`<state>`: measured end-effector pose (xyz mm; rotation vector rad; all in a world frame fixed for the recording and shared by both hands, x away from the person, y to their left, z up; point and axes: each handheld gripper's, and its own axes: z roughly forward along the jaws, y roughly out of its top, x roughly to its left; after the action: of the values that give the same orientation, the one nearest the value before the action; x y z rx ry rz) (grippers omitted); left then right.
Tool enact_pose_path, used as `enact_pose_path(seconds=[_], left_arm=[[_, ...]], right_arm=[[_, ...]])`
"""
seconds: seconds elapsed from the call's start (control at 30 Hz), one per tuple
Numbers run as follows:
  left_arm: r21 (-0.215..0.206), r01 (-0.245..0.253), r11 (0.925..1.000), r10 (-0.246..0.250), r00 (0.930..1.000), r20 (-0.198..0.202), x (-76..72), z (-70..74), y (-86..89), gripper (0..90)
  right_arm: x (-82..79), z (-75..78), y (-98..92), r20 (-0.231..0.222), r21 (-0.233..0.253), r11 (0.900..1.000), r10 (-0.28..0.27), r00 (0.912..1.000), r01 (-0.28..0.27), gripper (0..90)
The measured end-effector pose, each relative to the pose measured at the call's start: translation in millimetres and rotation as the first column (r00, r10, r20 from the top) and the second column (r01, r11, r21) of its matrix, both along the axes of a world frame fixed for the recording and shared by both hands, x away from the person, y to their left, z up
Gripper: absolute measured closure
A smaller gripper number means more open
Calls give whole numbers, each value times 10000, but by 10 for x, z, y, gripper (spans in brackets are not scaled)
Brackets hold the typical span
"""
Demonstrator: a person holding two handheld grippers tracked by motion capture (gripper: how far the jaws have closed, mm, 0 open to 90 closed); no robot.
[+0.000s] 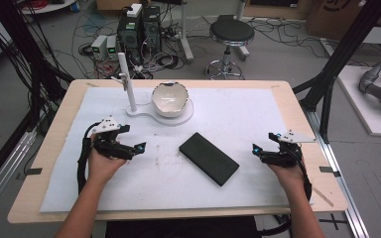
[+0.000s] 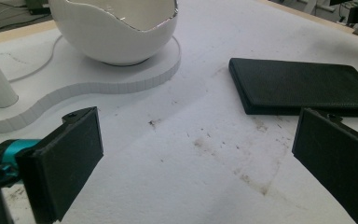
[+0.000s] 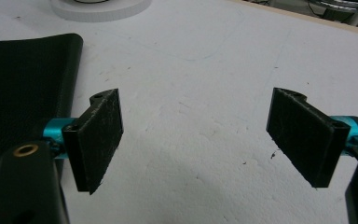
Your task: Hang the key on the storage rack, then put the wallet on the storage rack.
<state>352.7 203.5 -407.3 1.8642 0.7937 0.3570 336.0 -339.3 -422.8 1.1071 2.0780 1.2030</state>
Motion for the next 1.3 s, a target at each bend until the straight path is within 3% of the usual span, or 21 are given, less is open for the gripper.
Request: enact_pose_path(seconds=[0.17,0.27,0.33,0.4,0.57,0.7,0.77,0.87,1.0,1.17,1.3], left_arm=[[-60,-31,10000,31,10000,-56,0,-14,10,17],[-78,-1,10000,1,10000,-65,-2,-21,20,17],[-58,-46,10000,45,9999,-107,-5,-30,27,17],[-56,-73,10000,72,9998,-174,-4,-38,32,17],[129,-68,9999,70,9999,-137,-15,-40,26,17],[191,-36,9998,39,9999,-155,-37,-45,17,17],[207,-57,9998,60,9998,-165,-46,-48,12,17],[174,-39,9998,42,9999,-162,-46,-52,10,17],[152,9,9999,-6,9998,-196,-42,-60,9,17],[152,13,9999,-10,9998,-219,-48,-68,5,17],[180,17,9998,-13,9998,-220,-49,-74,18,17]], right_arm=[[-12,4,4,-56,31,9999,111,9999,-111,189],[-14,9,19,201,-57,10000,17,9998,-16,168],[-11,18,29,-59,92,9995,318,9995,-318,173],[-14,18,46,-72,53,9994,329,9994,-329,172],[16,13,76,-652,396,9985,397,9971,-372,172],[23,14,112,-674,484,9973,579,9960,-547,173],[40,-1,149,-943,558,9955,821,9921,-771,173],[62,-31,237,-1279,524,9915,1252,9839,-1193,173],[82,-73,380,-1781,414,9816,1907,9654,-1862,177],[105,-147,535,-2485,226,9674,2499,9358,-2524,207],[123,-191,599,-2938,721,9519,3055,9057,-2977,243]])
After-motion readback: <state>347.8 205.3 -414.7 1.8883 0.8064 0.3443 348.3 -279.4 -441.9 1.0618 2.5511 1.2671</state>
